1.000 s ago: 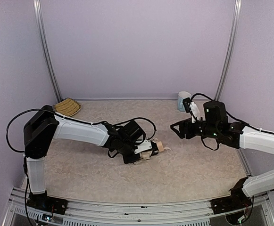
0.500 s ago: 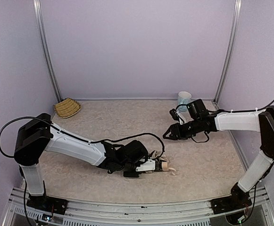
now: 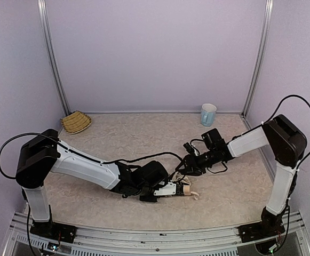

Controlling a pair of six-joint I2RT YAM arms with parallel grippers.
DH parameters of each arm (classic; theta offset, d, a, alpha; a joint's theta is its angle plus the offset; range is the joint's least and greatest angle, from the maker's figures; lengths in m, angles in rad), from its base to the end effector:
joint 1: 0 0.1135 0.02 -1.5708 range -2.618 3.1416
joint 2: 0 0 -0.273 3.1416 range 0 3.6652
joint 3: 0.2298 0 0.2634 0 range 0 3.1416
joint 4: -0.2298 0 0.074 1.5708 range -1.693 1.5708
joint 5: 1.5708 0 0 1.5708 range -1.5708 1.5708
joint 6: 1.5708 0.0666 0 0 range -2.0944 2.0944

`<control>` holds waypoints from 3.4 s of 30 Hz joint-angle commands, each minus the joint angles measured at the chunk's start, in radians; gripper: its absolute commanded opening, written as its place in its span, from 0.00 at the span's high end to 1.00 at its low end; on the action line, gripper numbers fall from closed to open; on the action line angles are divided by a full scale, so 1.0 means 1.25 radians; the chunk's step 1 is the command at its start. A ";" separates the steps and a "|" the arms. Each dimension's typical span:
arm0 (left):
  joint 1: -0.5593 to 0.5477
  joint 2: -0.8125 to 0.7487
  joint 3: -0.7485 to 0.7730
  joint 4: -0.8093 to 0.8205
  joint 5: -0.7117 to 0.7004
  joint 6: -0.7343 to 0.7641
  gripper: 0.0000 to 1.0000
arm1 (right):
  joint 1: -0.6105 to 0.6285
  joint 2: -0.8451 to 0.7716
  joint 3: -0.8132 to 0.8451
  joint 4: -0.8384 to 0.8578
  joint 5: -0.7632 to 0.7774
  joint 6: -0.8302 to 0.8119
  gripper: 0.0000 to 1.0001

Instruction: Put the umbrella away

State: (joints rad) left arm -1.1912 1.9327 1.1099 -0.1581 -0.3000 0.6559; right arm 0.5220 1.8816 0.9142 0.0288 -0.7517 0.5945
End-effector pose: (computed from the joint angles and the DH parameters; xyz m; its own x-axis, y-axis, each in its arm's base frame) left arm 0.1708 -0.3750 0.1072 0.2600 0.9207 -0.2911 0.8427 -0.0692 0.5339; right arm 0.2988 0.2244 0.0973 -0.9792 -0.0912 -0.1810 -0.1999 0.5832 0.7874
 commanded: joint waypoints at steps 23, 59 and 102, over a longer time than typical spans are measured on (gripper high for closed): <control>-0.022 0.005 0.035 -0.162 0.130 0.011 1.00 | -0.031 0.106 0.219 0.318 -0.038 0.035 1.00; 0.179 0.091 0.223 -0.175 0.381 -0.055 0.25 | 0.015 -0.013 -0.178 0.631 -0.053 -0.215 1.00; 0.115 0.022 -0.032 0.139 0.418 0.058 0.28 | -0.004 0.054 -0.100 0.557 -0.026 -0.191 0.99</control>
State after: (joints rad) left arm -1.0485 1.8931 0.9958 0.1562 0.1898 0.7242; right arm 0.5304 1.9163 0.7525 0.7723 -0.8288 0.3500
